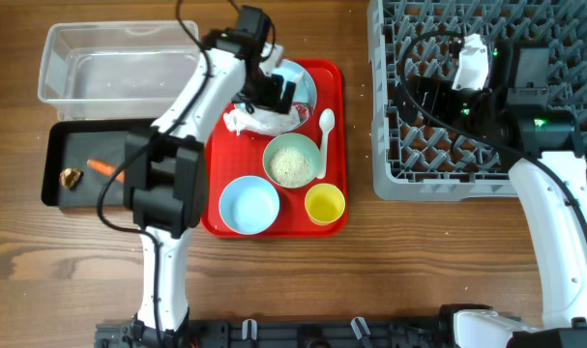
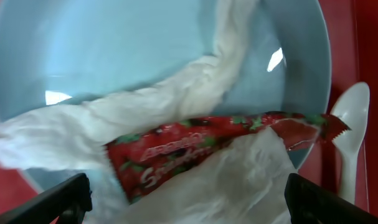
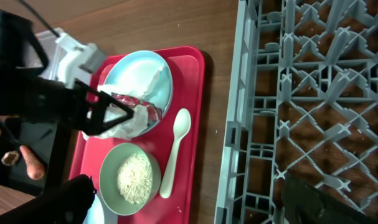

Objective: Sort waste into correct bins and load items into the dishwasher rack
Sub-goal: 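Grasp the red wrapper from the plate with the left gripper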

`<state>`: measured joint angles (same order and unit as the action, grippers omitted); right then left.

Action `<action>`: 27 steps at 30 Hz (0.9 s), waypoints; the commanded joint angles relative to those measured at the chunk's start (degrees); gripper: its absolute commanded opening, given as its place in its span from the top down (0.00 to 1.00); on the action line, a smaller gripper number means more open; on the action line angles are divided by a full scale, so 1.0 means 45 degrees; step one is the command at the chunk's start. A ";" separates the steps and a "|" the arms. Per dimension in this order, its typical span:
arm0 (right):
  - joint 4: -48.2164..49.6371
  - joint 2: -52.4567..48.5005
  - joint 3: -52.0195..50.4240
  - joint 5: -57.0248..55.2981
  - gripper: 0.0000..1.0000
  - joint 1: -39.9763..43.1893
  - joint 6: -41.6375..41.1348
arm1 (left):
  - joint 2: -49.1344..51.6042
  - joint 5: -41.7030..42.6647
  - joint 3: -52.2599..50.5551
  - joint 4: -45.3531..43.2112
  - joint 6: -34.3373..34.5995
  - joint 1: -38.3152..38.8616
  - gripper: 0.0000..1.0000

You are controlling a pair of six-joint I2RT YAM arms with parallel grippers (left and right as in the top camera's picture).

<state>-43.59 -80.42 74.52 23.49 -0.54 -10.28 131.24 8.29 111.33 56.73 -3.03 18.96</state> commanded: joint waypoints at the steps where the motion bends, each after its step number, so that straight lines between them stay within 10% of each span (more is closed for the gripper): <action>1: -0.0044 -0.0024 0.0199 -0.0141 0.00 0.0015 -0.0083 | 0.0515 0.0185 0.0073 -0.0204 -0.0714 0.0262 0.00; 7: -0.0058 -0.0024 0.0199 -0.0141 0.00 0.0015 -0.0083 | 0.0947 0.0185 0.0073 -0.1010 -0.0709 0.0262 0.17; 12: -0.0185 -0.0024 0.0199 -0.0141 0.00 0.0015 -0.0073 | 0.0947 0.0194 0.0078 -0.1234 -0.0544 0.0257 0.96; 27: -0.0228 -0.0024 0.0199 -0.0146 0.00 0.0019 -0.0073 | -0.2438 0.0287 0.1744 -0.0491 0.1617 -0.0665 0.96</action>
<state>-44.62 -80.42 74.52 23.49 -0.54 -10.28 128.18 8.91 117.10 54.28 2.15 17.32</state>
